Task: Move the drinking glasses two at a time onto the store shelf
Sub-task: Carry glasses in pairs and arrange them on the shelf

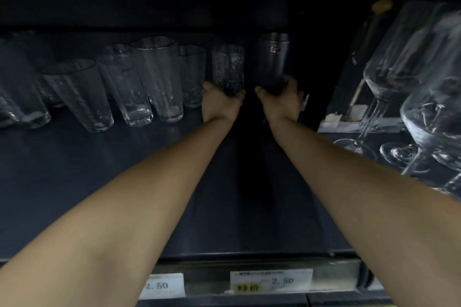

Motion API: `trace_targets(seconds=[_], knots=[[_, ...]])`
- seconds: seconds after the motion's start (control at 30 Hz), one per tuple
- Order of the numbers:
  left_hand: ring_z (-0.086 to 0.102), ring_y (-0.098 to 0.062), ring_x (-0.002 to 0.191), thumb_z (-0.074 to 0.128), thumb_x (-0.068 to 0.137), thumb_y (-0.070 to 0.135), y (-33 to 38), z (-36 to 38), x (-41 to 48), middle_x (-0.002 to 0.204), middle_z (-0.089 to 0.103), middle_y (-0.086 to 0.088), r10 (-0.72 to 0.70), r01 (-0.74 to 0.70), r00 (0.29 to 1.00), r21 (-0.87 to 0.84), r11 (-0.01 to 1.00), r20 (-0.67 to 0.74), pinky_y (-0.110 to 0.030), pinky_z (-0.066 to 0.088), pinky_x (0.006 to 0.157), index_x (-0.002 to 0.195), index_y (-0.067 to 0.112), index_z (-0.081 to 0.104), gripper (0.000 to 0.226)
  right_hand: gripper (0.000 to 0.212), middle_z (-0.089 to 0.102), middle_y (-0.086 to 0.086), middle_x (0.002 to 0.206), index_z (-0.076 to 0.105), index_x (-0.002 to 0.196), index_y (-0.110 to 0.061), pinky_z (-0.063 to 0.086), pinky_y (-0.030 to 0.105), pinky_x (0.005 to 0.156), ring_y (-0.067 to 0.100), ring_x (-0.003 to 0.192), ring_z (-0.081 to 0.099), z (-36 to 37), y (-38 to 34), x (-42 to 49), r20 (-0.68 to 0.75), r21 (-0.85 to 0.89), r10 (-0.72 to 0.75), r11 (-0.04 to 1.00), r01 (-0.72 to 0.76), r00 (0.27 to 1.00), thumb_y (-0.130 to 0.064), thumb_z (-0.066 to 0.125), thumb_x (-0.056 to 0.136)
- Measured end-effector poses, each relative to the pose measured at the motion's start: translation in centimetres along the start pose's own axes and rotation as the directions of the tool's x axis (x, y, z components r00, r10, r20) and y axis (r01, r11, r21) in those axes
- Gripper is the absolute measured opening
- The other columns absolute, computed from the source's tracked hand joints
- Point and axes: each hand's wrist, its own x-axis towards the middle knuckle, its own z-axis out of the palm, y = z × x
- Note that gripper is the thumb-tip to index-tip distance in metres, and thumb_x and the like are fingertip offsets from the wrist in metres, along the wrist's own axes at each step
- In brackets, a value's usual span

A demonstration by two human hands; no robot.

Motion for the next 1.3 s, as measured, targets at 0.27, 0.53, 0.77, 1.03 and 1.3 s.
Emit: trace_targets(seconds=[0.27,0.53,0.77,1.03,1.3], knots=[[0.055,-0.002,0.073,0.078,0.078,0.037,0.0,-1.9,-3.0,0.090,0.056,0.005,-0.012,0.019,0.995,-0.070,0.997,0.099,-0.013,0.044,0.057,0.111,0.017,0.030,0.062,0.069,0.063,0.004,0.123,0.039,0.136,-0.020,0.049,0.017,0.075,0.013,0.098,0.060,-1.4,-0.3,-1.8,0.087,0.182,0.056,0.981,-0.071,0.995,-0.026,0.079,0.080],[0.061,-0.004,0.094,0.084,0.071,0.031,0.5,-5.7,-7.7,0.106,0.062,0.008,0.060,-0.036,0.981,-0.129,0.991,0.184,-0.005,0.042,0.066,0.122,0.020,0.043,0.066,0.072,0.061,-0.004,0.125,0.040,0.139,-0.023,0.047,0.016,0.086,0.012,0.112,0.059,-5.1,-0.8,-6.2,0.242,0.154,-0.030,0.988,-0.008,0.970,-0.028,0.079,0.079],[0.064,-0.026,0.070,0.077,0.076,0.005,2.0,-12.1,-13.5,0.085,0.070,-0.027,0.035,0.036,0.903,-0.157,0.987,0.428,-0.036,0.048,0.059,0.098,-0.015,0.063,0.033,0.063,0.065,-0.002,0.110,0.049,0.125,-0.026,0.057,0.032,0.079,0.014,0.095,0.065,-8.6,-1.6,-10.6,0.465,0.198,0.046,0.968,-0.155,0.884,-0.022,0.083,0.071],[0.068,-0.004,0.097,0.093,0.060,0.023,0.4,-17.9,-18.6,0.106,0.072,0.004,0.039,-0.008,0.932,-0.087,0.996,0.359,-0.023,0.053,0.086,0.118,0.016,0.059,0.067,0.048,0.060,0.000,0.074,0.050,0.108,-0.014,0.041,0.024,0.047,0.014,0.054,0.055,-10.2,-2.0,-15.1,0.611,0.235,0.005,0.954,-0.187,0.791,-0.002,0.080,0.072],[0.067,-0.001,0.101,0.093,0.060,0.029,-0.5,-24.9,-23.8,0.109,0.070,0.013,0.010,0.013,0.987,-0.139,0.990,0.160,-0.030,0.054,0.089,0.122,0.030,0.052,0.074,0.060,0.065,-0.016,0.097,0.046,0.108,-0.039,0.047,0.006,0.059,-0.014,0.078,0.063,-10.6,-5.1,-22.1,0.606,0.213,-0.161,0.976,0.036,0.779,-0.009,0.084,0.073]])
